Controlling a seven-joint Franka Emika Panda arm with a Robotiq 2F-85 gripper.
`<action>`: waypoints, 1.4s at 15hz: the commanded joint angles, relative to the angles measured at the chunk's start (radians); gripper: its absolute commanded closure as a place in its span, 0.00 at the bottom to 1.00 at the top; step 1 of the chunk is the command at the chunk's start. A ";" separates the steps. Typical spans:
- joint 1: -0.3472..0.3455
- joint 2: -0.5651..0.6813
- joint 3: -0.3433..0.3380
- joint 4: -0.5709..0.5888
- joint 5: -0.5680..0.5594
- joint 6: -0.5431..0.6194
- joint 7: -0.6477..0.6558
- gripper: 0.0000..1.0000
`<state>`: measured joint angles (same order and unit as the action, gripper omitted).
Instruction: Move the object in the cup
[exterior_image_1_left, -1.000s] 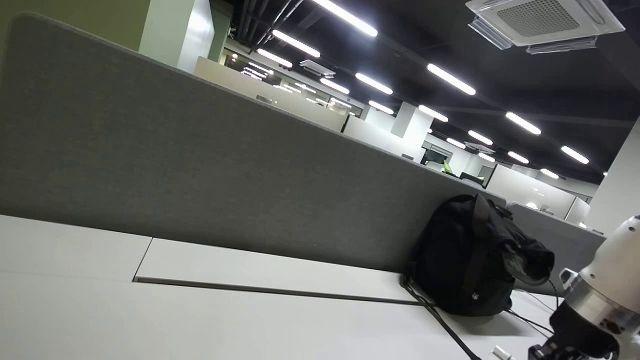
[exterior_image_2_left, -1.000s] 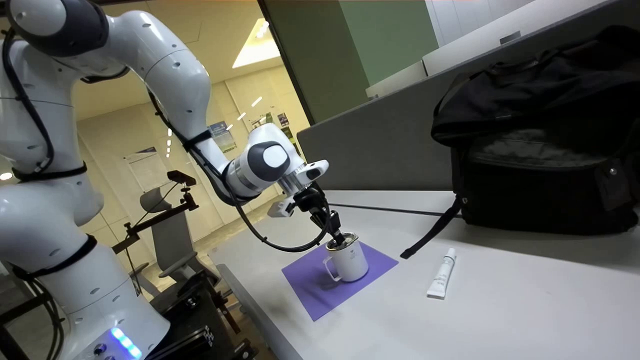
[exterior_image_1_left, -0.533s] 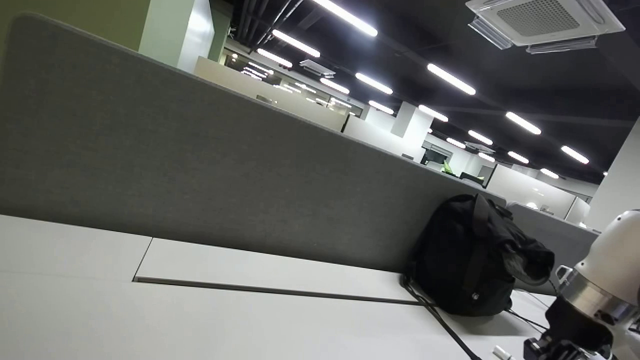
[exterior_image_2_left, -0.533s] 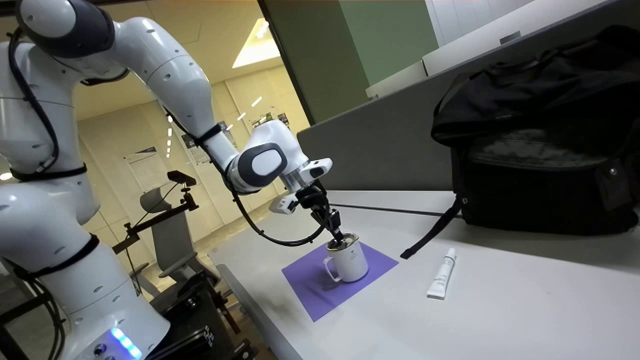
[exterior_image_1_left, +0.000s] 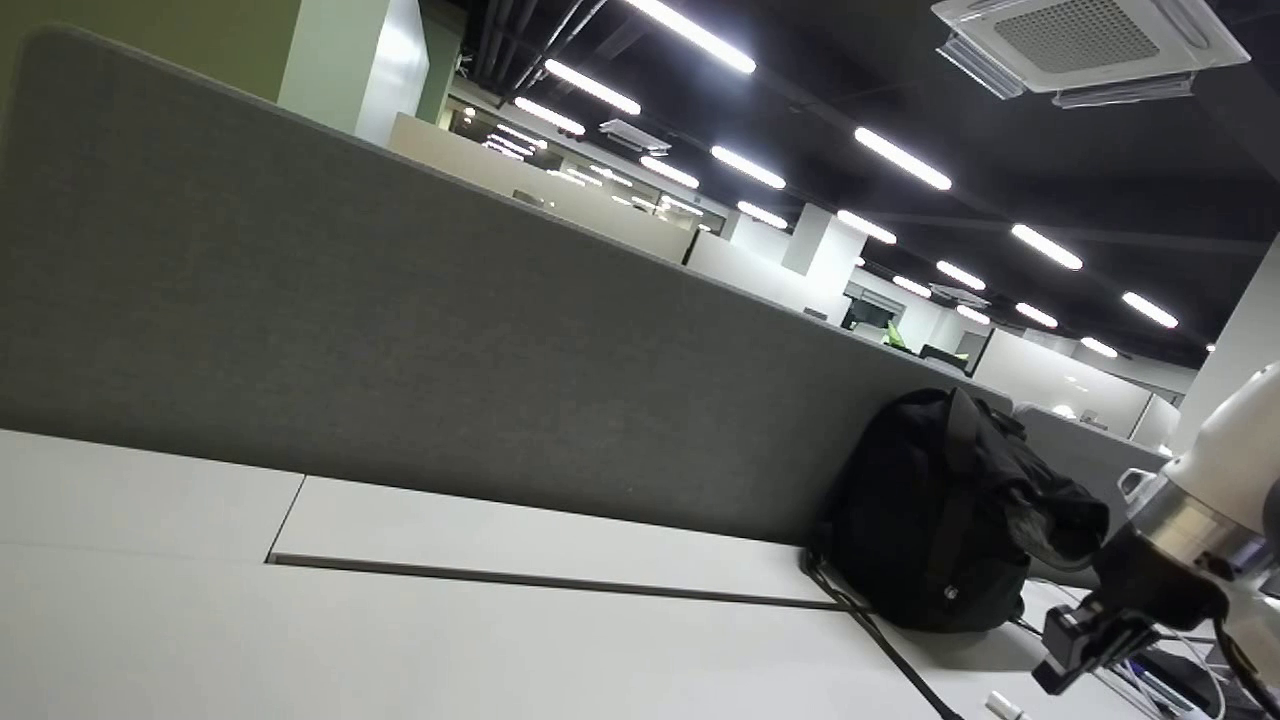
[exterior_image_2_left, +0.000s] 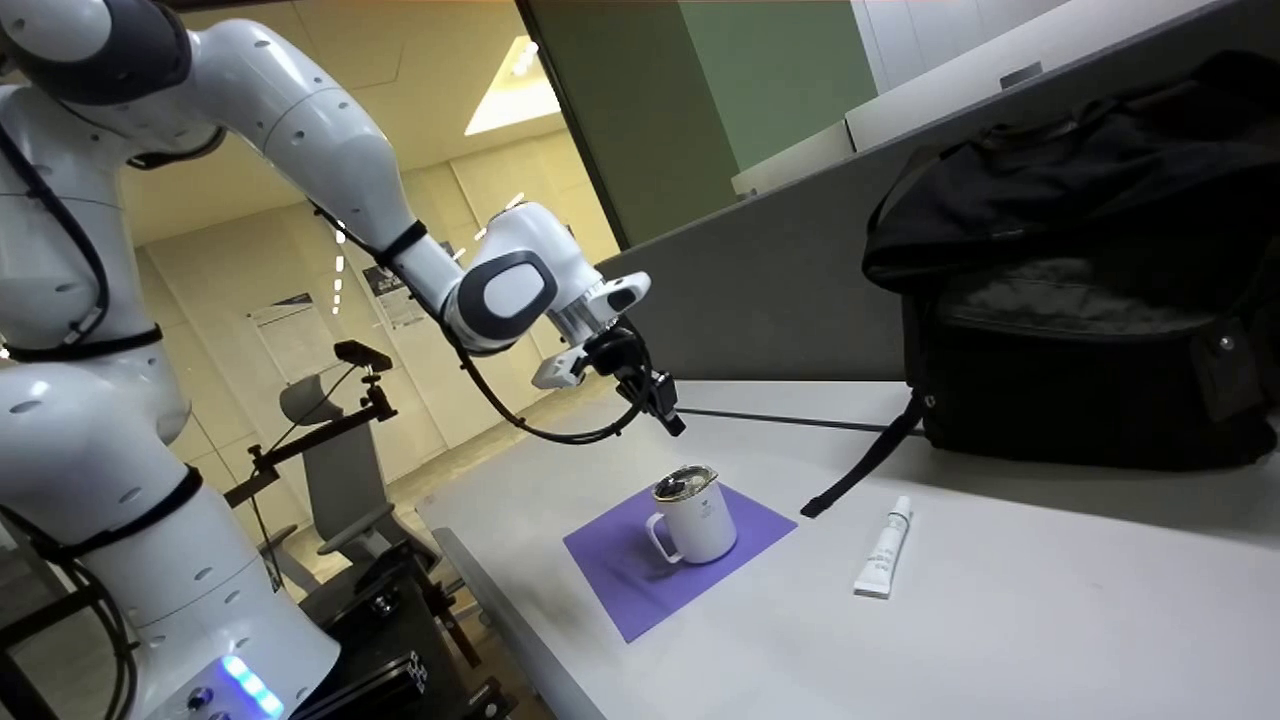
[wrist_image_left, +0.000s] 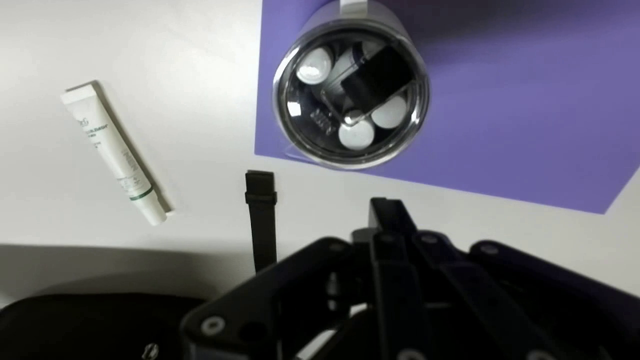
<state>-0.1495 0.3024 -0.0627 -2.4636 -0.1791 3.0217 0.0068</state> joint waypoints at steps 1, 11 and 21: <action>0.031 -0.089 -0.018 -0.032 0.023 -0.040 -0.045 1.00; 0.069 -0.171 -0.048 -0.033 -0.021 -0.170 -0.061 0.40; 0.066 -0.159 -0.036 -0.015 -0.017 -0.237 -0.093 0.00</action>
<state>-0.0873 0.1438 -0.0950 -2.4796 -0.1990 2.7860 -0.0833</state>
